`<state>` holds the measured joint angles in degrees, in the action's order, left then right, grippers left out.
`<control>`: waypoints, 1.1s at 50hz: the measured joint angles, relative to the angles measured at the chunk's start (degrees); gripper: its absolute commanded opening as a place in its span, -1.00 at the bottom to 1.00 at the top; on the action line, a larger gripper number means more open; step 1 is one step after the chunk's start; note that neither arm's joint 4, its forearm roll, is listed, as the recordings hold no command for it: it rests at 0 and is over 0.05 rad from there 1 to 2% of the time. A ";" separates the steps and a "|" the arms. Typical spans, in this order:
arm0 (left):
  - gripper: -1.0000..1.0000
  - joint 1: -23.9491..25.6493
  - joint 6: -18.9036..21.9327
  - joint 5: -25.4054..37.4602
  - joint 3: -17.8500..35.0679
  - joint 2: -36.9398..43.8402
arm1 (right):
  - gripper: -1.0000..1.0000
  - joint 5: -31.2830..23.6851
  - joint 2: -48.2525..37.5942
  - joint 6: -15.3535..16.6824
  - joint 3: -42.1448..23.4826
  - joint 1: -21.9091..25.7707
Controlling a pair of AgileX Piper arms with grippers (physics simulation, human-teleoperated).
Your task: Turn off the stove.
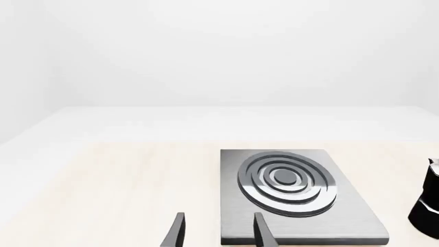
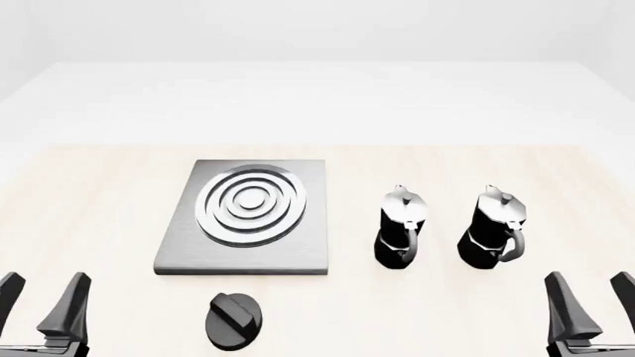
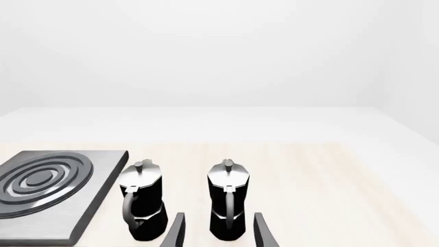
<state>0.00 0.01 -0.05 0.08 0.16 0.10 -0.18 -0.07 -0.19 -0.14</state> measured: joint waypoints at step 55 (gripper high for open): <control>1.00 9.30 -12.50 15.14 27.86 32.85 | 1.00 4.03 -5.68 -1.94 -0.06 0.13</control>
<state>9.29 -12.49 15.10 27.94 33.01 4.13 -5.85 -2.02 -0.26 -0.01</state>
